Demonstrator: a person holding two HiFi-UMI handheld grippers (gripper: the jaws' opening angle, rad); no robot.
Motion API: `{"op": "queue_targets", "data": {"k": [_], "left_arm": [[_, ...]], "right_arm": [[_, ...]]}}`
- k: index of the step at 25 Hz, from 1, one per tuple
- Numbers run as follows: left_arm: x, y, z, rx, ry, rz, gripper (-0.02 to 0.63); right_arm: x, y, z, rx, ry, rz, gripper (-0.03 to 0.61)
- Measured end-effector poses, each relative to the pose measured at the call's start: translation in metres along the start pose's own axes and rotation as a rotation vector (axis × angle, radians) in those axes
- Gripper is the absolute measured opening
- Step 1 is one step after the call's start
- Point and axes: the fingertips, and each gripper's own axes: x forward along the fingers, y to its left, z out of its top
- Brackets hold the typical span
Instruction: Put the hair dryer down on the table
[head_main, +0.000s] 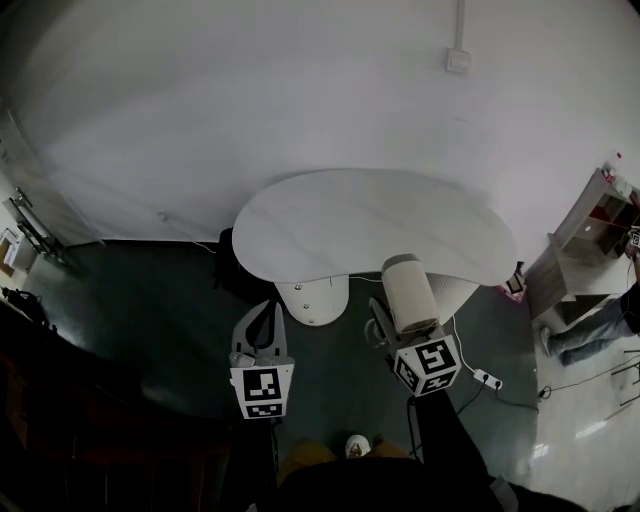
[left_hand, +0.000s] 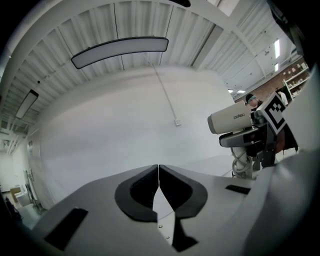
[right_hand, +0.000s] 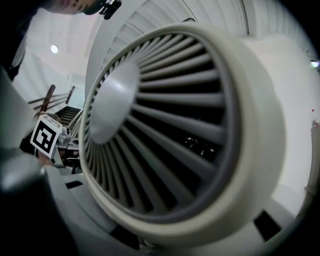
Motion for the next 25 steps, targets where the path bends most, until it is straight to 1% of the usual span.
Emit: {"op": "queue_targets", "data": {"k": [7, 11, 13, 17, 25], "left_arm": [[0.035, 0.010, -0.013, -0.015, 0.017, -0.019, 0.018], [0.065, 0.022, -0.022, -0.018, -0.008, -0.030, 0.018], [0.087, 0.029, -0.024, -0.012, -0.023, -0.055, 0.018], [0.137, 0.051, -0.030, 0.004, -0.016, -0.104, 0.018], [0.224, 0.115, -0.037, 0.000, -0.002, -0.136, 0.018]], "right_arm": [[0.023, -0.017, -0.012, 0.000, 0.029, -0.020, 0.193], [0.051, -0.024, -0.018, -0.012, 0.027, -0.037, 0.193], [0.072, -0.029, -0.020, -0.023, 0.028, -0.047, 0.193], [0.124, -0.043, -0.019, -0.014, 0.032, -0.074, 0.193], [0.223, -0.057, -0.017, 0.009, 0.063, -0.103, 0.193]]}}
